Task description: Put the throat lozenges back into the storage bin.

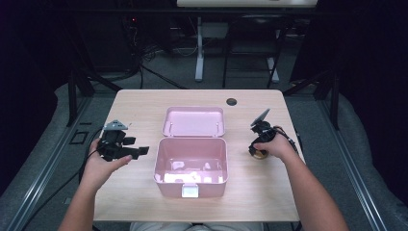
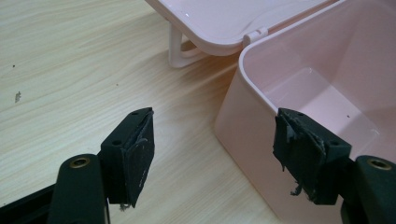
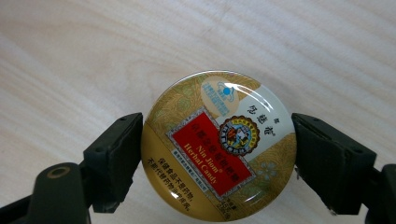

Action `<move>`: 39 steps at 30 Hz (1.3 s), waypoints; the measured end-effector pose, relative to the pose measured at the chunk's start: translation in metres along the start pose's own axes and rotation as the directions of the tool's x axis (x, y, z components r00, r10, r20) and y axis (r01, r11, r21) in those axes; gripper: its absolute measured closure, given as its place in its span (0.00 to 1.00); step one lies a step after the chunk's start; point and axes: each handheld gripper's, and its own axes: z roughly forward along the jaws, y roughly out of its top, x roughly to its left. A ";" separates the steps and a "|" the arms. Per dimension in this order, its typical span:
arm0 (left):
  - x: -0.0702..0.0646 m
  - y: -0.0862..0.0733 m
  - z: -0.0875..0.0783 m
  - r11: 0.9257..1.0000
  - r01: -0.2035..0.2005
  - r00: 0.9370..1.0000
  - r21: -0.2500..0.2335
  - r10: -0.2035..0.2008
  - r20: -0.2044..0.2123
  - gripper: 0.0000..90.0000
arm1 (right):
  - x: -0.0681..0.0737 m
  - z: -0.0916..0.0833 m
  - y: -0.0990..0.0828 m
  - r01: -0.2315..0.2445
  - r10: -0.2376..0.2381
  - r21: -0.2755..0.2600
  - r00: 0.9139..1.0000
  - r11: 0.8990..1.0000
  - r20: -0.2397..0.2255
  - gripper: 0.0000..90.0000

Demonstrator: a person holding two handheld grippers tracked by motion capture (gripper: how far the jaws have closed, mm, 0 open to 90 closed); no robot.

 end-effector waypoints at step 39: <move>0.000 0.000 0.000 1.000 0.001 1.000 0.003 -0.001 -0.005 0.33 | 0.003 0.010 0.003 0.009 -0.010 0.063 1.000 0.998 0.013 0.21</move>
